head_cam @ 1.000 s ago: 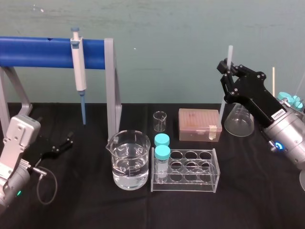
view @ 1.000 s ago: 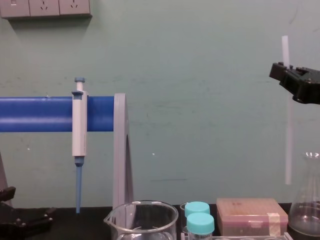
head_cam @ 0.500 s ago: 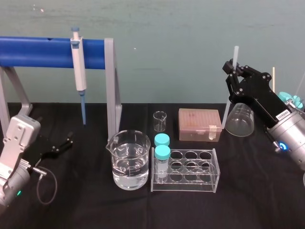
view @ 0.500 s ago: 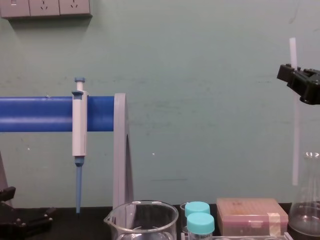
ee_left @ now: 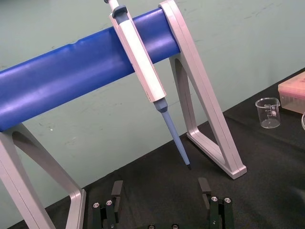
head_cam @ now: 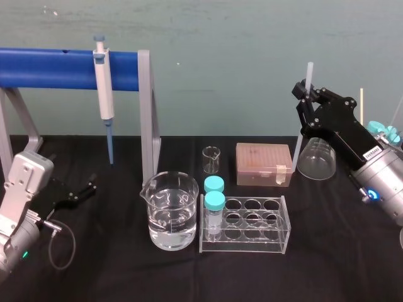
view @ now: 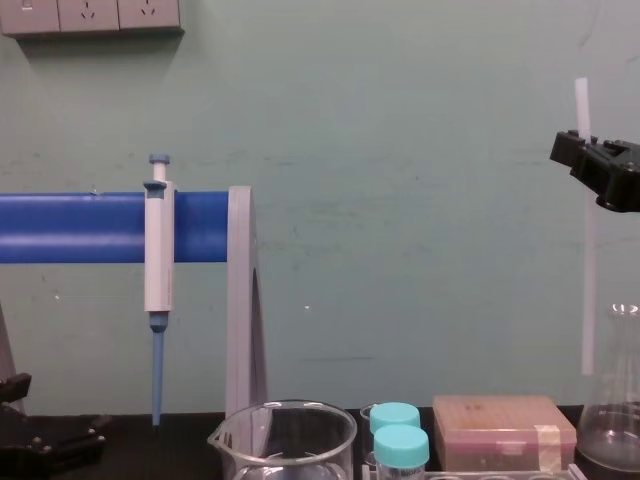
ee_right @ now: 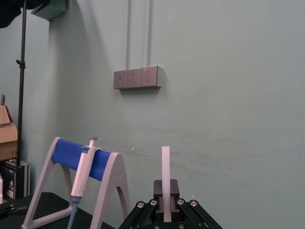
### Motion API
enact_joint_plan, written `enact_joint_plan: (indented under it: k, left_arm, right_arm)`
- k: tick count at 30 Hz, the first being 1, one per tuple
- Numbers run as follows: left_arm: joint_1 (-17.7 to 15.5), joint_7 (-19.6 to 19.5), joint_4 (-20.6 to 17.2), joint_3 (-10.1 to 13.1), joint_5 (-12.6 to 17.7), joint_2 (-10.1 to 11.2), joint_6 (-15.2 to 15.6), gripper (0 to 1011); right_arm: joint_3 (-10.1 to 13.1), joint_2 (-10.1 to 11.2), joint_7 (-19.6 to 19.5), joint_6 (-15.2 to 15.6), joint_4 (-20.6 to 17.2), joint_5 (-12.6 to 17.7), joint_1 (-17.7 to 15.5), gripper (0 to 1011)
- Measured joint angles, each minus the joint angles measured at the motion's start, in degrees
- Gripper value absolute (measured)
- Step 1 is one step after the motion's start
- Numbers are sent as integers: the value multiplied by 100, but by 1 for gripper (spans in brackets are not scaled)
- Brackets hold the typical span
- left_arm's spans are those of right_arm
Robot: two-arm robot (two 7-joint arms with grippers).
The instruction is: Pick up the stirring rod with one hand, then place it down.
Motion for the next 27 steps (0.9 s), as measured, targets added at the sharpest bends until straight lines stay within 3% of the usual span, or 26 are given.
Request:
enact_joint_plan:
  k: [27]
  left_arm:
    - [0,0,0,0,0,0,0,1000]
  right_arm:
    - [-73,-40,38,1,63,-25,38,71]
